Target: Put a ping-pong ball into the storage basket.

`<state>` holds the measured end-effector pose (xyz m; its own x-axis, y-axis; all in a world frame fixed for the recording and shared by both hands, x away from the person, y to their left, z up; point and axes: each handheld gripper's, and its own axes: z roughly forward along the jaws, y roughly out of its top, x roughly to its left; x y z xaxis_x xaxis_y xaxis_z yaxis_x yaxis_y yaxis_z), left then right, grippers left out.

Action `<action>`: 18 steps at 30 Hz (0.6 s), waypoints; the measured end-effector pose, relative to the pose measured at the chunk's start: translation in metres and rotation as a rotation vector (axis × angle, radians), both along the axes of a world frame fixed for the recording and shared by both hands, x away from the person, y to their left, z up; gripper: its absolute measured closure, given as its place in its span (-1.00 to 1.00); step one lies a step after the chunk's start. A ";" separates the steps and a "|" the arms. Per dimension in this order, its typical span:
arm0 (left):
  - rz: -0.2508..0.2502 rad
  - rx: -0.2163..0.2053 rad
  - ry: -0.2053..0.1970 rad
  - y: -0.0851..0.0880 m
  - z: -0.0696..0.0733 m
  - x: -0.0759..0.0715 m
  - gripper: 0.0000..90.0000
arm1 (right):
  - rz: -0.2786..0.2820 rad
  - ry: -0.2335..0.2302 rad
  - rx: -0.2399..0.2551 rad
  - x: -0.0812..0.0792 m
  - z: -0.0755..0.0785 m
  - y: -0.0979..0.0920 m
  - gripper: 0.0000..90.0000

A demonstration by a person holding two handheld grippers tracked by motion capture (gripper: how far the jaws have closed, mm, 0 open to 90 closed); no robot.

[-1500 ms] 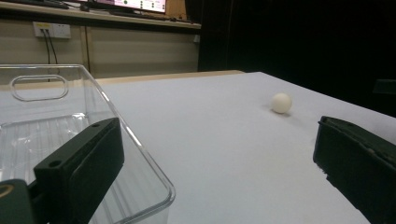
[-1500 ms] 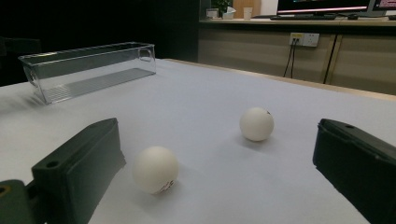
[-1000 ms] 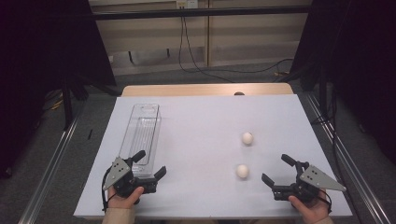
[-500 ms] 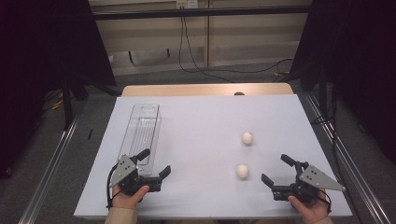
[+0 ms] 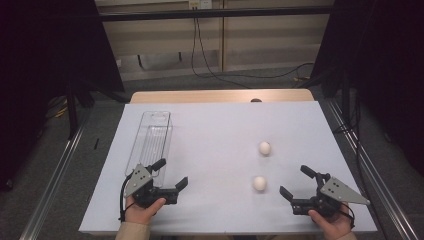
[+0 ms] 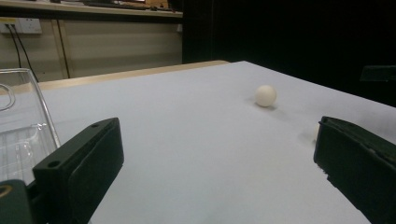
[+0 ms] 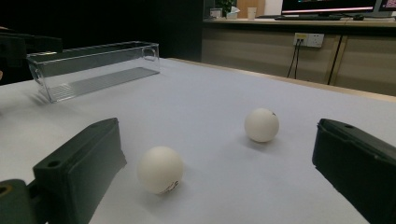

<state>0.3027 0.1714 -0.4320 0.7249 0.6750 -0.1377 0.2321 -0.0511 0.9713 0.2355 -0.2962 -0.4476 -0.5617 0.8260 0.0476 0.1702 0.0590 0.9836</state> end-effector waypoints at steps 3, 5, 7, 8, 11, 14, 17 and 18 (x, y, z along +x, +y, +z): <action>-0.006 -0.002 0.002 -0.002 0.001 0.001 -0.97 | 0.000 0.000 0.000 0.000 0.000 0.000 -0.98; -0.005 -0.002 0.006 -0.003 0.001 0.001 -0.97 | 0.000 0.000 0.001 0.000 0.000 0.000 -0.98; -0.003 -0.004 0.013 -0.005 0.000 0.001 -0.97 | 0.001 0.001 0.000 0.000 0.000 0.000 -0.98; -0.011 0.003 0.012 -0.005 0.000 0.002 -0.97 | 0.002 0.001 -0.001 0.000 0.000 0.001 -0.98; -0.014 0.002 0.014 -0.008 0.000 0.002 -0.97 | 0.002 0.002 0.001 0.000 0.000 0.001 -0.98; -0.013 0.003 0.016 -0.009 0.000 0.003 -0.97 | 0.001 0.001 0.000 0.000 0.000 0.000 -0.97; -0.018 0.004 0.017 -0.011 0.000 0.004 -0.97 | 0.003 0.001 -0.001 0.000 0.000 0.001 -0.98; -0.017 0.005 0.021 -0.011 0.000 0.003 -0.97 | 0.004 0.002 0.002 0.000 0.000 0.001 -0.97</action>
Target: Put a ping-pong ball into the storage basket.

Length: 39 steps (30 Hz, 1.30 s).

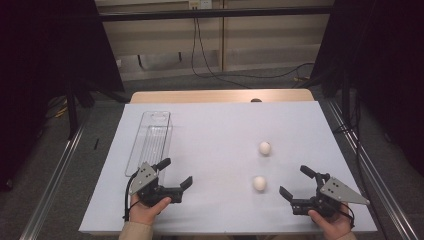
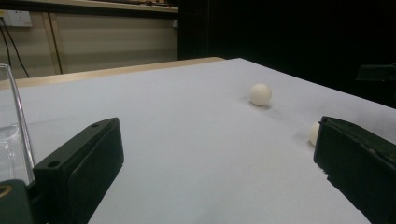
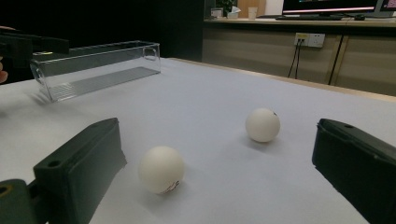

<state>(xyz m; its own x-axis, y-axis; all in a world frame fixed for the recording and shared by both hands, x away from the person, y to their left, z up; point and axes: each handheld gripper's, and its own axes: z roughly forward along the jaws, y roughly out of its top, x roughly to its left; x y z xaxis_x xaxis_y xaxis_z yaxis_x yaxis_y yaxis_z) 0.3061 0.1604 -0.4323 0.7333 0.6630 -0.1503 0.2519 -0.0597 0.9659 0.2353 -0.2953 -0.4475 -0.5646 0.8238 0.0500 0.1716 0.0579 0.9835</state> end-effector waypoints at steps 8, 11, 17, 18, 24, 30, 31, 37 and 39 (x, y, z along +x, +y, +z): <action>-0.009 0.011 0.005 -0.005 0.000 0.001 -0.96 | -0.001 -0.003 -0.002 0.000 0.000 0.000 -0.97; -0.014 0.018 0.001 -0.007 0.000 0.001 -0.96 | 0.000 -0.003 -0.002 0.000 0.000 0.000 -0.97; -0.018 0.019 0.005 -0.010 0.000 0.000 -0.96 | -0.002 -0.003 0.001 0.000 0.000 0.000 -0.97; -0.019 0.022 0.005 -0.010 0.000 0.000 -0.96 | -0.002 -0.003 0.001 0.000 0.000 0.000 -0.97; -0.020 0.029 0.009 -0.010 0.001 0.000 -0.96 | 0.002 -0.004 -0.005 0.000 0.000 0.000 -0.97; -0.035 0.045 0.011 -0.014 0.002 0.001 -0.96 | 0.001 -0.005 -0.002 -0.001 0.000 0.000 -0.97; -0.047 0.053 0.013 -0.016 0.003 0.001 -0.96 | 0.000 -0.005 0.001 -0.001 0.001 0.000 -0.97; -0.071 0.055 0.020 -0.024 0.004 0.002 -0.96 | 0.001 -0.008 -0.001 -0.001 0.001 0.000 -0.97; -0.073 0.065 0.020 -0.025 0.003 0.003 -0.96 | 0.003 -0.006 -0.003 -0.001 0.001 0.000 -0.97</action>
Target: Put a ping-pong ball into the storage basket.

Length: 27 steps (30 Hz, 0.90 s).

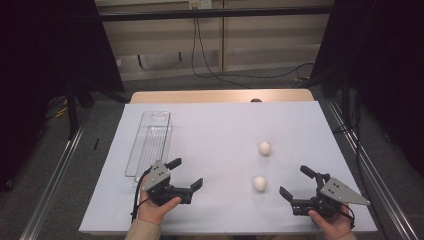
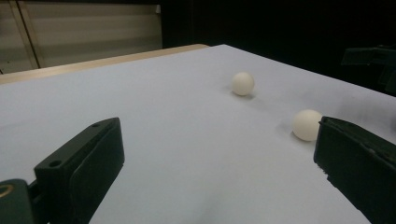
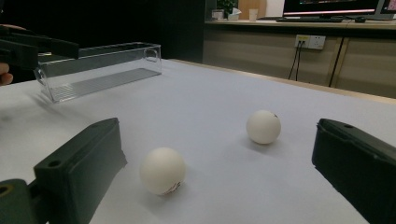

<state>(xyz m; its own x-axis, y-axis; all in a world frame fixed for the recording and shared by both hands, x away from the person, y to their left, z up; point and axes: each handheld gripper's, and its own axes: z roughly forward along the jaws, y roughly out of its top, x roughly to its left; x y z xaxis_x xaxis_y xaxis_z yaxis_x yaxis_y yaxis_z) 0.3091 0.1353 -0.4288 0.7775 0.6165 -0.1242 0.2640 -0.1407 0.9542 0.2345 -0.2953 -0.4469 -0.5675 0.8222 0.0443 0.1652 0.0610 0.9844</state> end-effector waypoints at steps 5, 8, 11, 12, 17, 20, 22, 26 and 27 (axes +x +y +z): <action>-0.001 0.005 0.004 -0.003 0.000 0.002 -0.96 | -0.001 0.000 0.003 0.000 0.000 0.000 -0.97; 0.001 0.009 0.005 -0.004 0.000 0.003 -0.96 | -0.002 0.001 0.003 0.000 0.000 0.000 -0.97; -0.001 0.007 0.009 -0.007 0.000 0.003 -0.96 | -0.002 0.001 0.003 0.000 0.000 0.000 -0.97; -0.002 0.010 0.009 -0.008 0.000 0.004 -0.96 | -0.002 0.001 0.003 0.000 0.000 0.000 -0.97; -0.012 0.021 0.005 -0.013 0.000 0.005 -0.96 | -0.002 0.000 0.005 0.000 0.000 0.000 -0.97; -0.017 0.019 0.008 -0.017 0.000 0.006 -0.96 | -0.002 0.001 0.003 0.001 0.000 0.000 -0.97; -0.018 0.016 0.010 -0.019 0.000 0.006 -0.96 | -0.001 0.001 0.003 0.001 0.000 0.000 -0.97; -0.024 0.018 0.013 -0.022 -0.001 0.007 -0.96 | -0.002 0.000 0.003 0.001 0.000 0.000 -0.97; -0.024 0.023 0.013 -0.023 -0.001 0.007 -0.96 | -0.002 0.001 0.002 0.001 0.000 0.000 -0.97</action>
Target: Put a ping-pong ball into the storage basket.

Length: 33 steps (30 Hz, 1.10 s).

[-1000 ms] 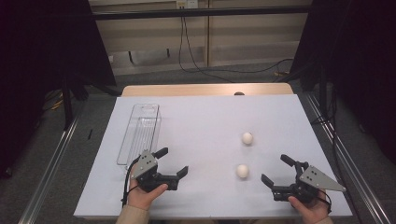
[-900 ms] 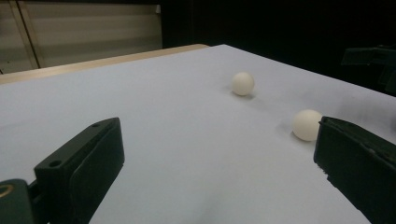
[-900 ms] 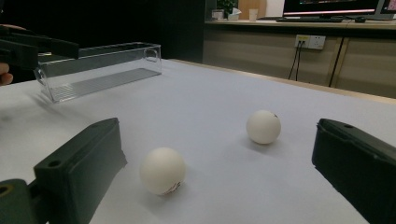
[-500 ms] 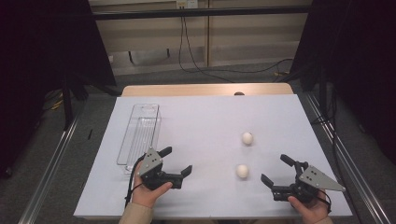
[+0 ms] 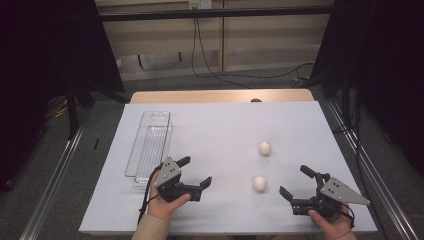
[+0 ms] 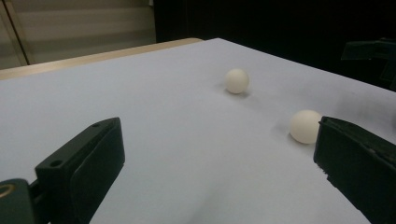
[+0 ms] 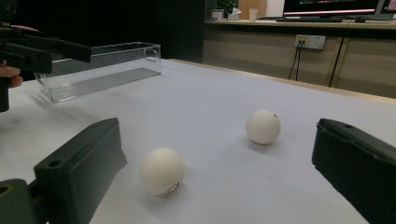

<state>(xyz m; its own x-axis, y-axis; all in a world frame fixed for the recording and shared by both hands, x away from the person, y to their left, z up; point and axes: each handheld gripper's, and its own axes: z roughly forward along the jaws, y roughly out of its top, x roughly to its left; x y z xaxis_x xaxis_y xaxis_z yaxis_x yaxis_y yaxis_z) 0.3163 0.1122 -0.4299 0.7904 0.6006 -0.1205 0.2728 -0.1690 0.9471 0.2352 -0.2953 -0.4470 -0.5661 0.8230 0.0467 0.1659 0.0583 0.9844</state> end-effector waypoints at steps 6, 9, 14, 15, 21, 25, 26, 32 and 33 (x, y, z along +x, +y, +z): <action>-0.012 0.004 0.001 -0.006 -0.001 0.001 -0.96 | -0.001 -0.001 0.002 0.000 0.000 0.000 -0.97; -0.017 0.010 0.004 -0.008 -0.001 0.001 -0.96 | -0.002 0.000 0.002 0.000 0.000 0.000 -0.97; -0.018 0.010 0.001 -0.009 -0.002 0.001 -0.96 | -0.001 -0.001 0.000 0.000 0.000 0.000 -0.97; -0.019 0.013 0.002 -0.009 -0.002 0.002 -0.96 | -0.001 -0.001 0.000 0.000 0.000 0.000 -0.97; -0.022 0.014 0.010 -0.011 -0.002 0.002 -0.95 | -0.001 -0.001 0.002 0.000 0.000 0.000 -0.97; -0.029 0.013 0.012 -0.014 -0.002 0.003 -0.95 | -0.002 -0.004 0.001 0.001 0.000 0.000 -0.97; -0.031 0.017 0.010 -0.015 -0.002 0.003 -0.95 | -0.002 -0.003 0.001 0.001 0.000 0.000 -0.97; -0.037 0.021 0.011 -0.019 -0.002 0.004 -0.95 | -0.002 -0.003 0.001 0.001 0.000 0.000 -0.97; -0.036 0.020 0.014 -0.020 -0.002 0.004 -0.95 | -0.002 -0.004 0.001 0.001 0.000 0.000 -0.97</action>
<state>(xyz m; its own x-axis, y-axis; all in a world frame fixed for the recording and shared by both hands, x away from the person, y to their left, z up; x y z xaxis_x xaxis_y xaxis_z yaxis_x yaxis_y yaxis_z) 0.3201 0.0922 -0.4324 0.8099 0.5740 -0.1205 0.2798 -0.1976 0.9395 0.2358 -0.2954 -0.4468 -0.5650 0.8238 0.0456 0.1625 0.0569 0.9851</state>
